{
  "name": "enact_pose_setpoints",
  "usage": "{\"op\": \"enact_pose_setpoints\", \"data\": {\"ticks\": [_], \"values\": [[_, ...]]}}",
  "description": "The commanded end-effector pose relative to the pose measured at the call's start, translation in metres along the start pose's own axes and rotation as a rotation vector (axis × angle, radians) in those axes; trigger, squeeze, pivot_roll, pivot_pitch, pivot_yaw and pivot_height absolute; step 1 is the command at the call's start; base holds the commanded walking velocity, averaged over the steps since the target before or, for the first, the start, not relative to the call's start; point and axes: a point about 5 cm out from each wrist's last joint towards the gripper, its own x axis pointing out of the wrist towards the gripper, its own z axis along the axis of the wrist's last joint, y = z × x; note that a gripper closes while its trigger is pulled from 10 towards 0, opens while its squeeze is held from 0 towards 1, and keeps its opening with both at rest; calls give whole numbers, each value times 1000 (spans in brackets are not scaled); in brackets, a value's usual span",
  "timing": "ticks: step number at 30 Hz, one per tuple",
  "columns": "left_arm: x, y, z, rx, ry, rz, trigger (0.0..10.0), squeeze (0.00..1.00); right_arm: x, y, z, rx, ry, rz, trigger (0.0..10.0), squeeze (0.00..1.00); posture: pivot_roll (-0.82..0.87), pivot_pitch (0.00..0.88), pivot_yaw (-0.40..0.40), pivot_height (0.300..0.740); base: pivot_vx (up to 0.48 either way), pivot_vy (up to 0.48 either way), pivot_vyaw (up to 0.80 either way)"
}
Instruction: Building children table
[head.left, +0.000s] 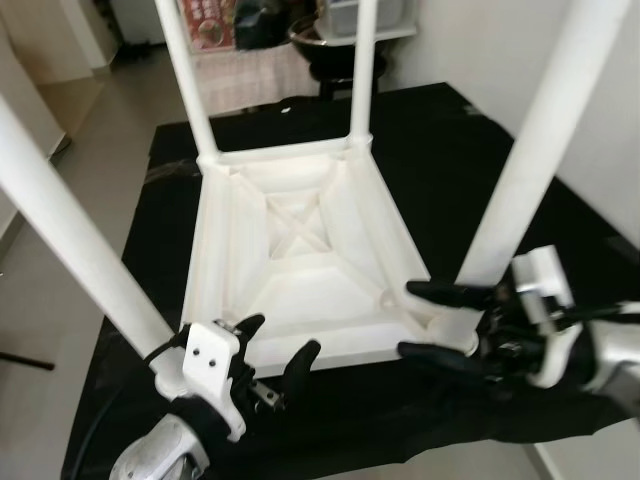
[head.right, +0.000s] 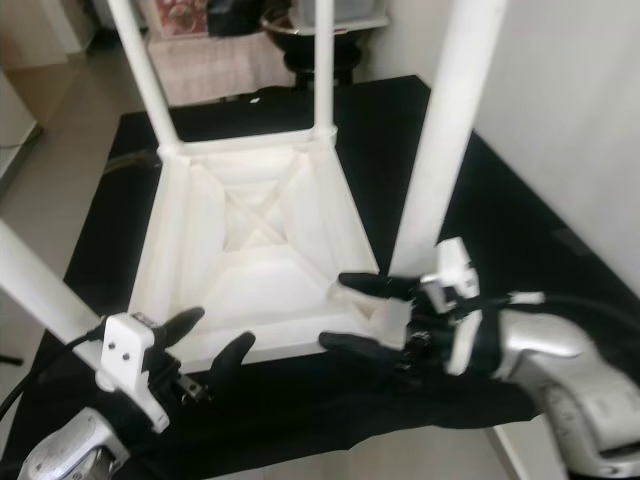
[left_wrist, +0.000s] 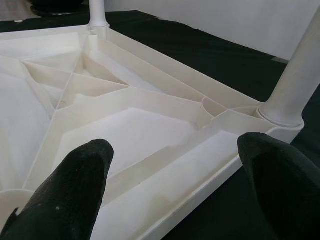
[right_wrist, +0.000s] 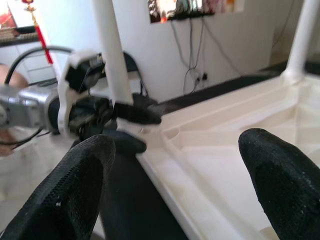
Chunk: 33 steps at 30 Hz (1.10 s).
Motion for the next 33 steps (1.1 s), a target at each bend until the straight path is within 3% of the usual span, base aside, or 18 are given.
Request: {"op": "enact_pose_setpoints", "data": {"ticks": [1, 3, 4, 5, 6, 8, 9, 12, 18, 28, 33], "values": [[-2, 3, -2, 5, 7, 7, 10000, 0, -2, 4, 9, -24, -20, 18, 10000, 0, -147, 123, 77, 740, 0, 0, 0], [1, 7, 0, 17, -5, 17, 10000, 0, -12, -9, 33, -99, -157, -112, 10000, 0, -150, 120, 86, 740, 0, 0, 0], [1, 7, 0, 17, -5, 17, 10000, 0, -12, -9, 33, -99, -157, -112, 10000, 0, -150, 120, 86, 740, 0, 0, 0], [2, 10, 1, 21, -9, 31, 10000, 0, -17, -21, 43, -118, -246, -232, 10000, 0, -151, 117, 89, 740, 0, 0, 0], [2, 10, 1, 21, -9, 31, 10000, 0, -17, -21, 43, -118, -246, -232, 10000, 0, -151, 117, 89, 740, 0, 0, 0], [3, 13, 2, 23, -15, 43, 10000, 0, -22, -41, 53, -111, -384, -446, 10000, 0, -150, 117, 90, 740, 0, 0, 0], [3, 13, 2, 23, -15, 43, 10000, 0, -22, -41, 53, -111, -384, -446, 10000, 0, -150, 117, 90, 740, 0, 0, 0], [3, 15, 3, 20, -23, 59, 10000, 0, -18, -54, 44, -111, -368, -669, 10000, 0, -146, 121, 87, 740, 0, 0, 0], [4, 15, 4, 22, -29, 65, 10000, 0, -10, -52, 31, -97, -313, -707, 10000, 0, -140, 123, 86, 740, 0, 0, 0], [3, 16, 5, 26, -38, 86, 10000, 0, -17, -59, 36, -89, -382, -763, 10000, 0, -142, 127, 76, 740, 0, 0, 0], [4, 15, 5, 25, -40, 89, 10000, 0, -35, -63, 75, -81, -616, -728, 10000, 0, -137, 129, 75, 740, 0, 0, 0]]}}
